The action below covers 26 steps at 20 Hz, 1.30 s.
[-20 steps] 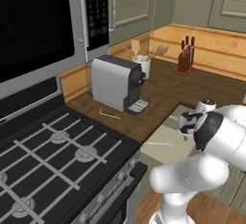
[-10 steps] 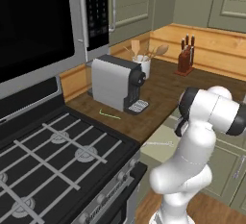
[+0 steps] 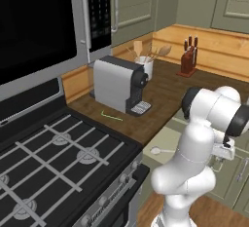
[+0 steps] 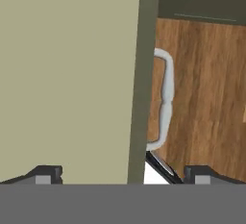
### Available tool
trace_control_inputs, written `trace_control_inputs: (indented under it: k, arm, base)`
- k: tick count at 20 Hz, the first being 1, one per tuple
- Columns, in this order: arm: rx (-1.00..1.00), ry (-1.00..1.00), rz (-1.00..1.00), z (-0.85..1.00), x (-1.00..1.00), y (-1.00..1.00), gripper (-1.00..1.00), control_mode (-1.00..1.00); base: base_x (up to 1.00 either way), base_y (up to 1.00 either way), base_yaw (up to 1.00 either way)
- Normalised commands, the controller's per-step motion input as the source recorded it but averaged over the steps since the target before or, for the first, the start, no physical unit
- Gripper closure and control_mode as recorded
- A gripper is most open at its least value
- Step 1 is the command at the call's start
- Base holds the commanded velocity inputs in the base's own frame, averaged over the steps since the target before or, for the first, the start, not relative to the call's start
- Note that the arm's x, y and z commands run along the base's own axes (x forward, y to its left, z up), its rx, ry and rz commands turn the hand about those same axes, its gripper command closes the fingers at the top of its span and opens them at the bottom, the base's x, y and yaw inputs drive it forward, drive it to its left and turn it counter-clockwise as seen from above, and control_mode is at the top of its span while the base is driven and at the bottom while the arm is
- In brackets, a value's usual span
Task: Pick the tongs from the drawer and place it on the counter.
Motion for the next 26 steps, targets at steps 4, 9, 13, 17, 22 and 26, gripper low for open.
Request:
trace_control_inputs:
  k: [4, 9, 13, 17, 22, 26]
  arm:
    - [0.08, 0.31, 0.00, -0.20, -1.00, -1.00, -1.00, -1.00]
    - [0.14, -0.04, 0.00, 0.50, -0.79, -0.55, -1.00, -1.00]
    - [0.19, -0.23, 0.00, 1.00, 0.01, 0.13, -1.00, -1.00]
    - [0.04, -0.14, -0.16, 0.61, 0.62, 0.69, -1.00, -1.00]
    - [0.02, 0.01, -0.10, 0.05, 0.79, 0.38, -1.00, -1.00]
    - [-0.02, 0.13, 0.31, 0.01, 0.07, 0.03, -1.00, -1.00]
  base:
    - [0.00, 0.00, 0.00]
    - [0.00, 0.00, 0.00]
    - [0.00, 0.00, 0.00]
    - [0.00, 0.00, 0.00]
    - [0.00, 0.00, 0.00]
    - [0.00, 0.00, 0.00]
